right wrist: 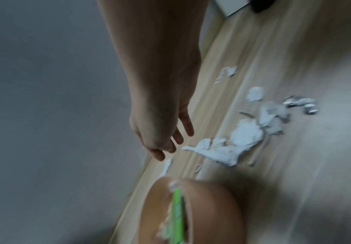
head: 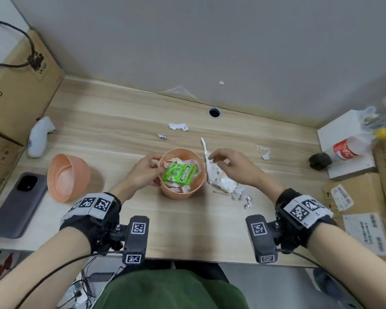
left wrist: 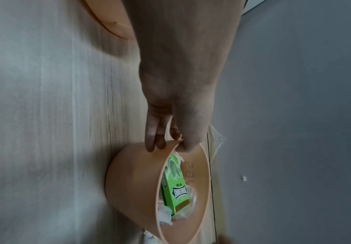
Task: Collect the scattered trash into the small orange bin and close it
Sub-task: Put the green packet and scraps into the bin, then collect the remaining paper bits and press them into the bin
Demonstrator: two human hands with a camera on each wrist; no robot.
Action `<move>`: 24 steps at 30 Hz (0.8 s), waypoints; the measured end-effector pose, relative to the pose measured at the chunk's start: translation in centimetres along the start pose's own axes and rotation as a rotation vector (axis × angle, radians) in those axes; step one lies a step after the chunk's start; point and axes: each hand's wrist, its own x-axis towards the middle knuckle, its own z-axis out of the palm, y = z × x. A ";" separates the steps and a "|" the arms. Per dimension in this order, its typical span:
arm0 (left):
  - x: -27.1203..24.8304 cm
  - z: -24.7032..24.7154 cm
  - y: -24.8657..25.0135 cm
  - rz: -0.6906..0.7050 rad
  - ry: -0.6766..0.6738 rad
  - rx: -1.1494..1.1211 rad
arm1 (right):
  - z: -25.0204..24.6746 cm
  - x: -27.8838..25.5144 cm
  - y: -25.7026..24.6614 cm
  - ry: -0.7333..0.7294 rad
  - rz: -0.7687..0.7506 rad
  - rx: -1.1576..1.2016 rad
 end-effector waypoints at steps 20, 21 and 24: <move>1.0 -0.4 -0.4 -0.059 0.021 -0.014 | 7.4 -0.5 7.1 0.205 0.691 0.519; 1.1 -0.5 -0.3 -0.059 0.020 -0.010 | 7.1 -0.5 7.3 0.242 0.660 0.497; 1.2 -0.5 -0.4 -0.056 0.025 -0.012 | 6.1 -1.2 8.4 0.208 0.446 0.190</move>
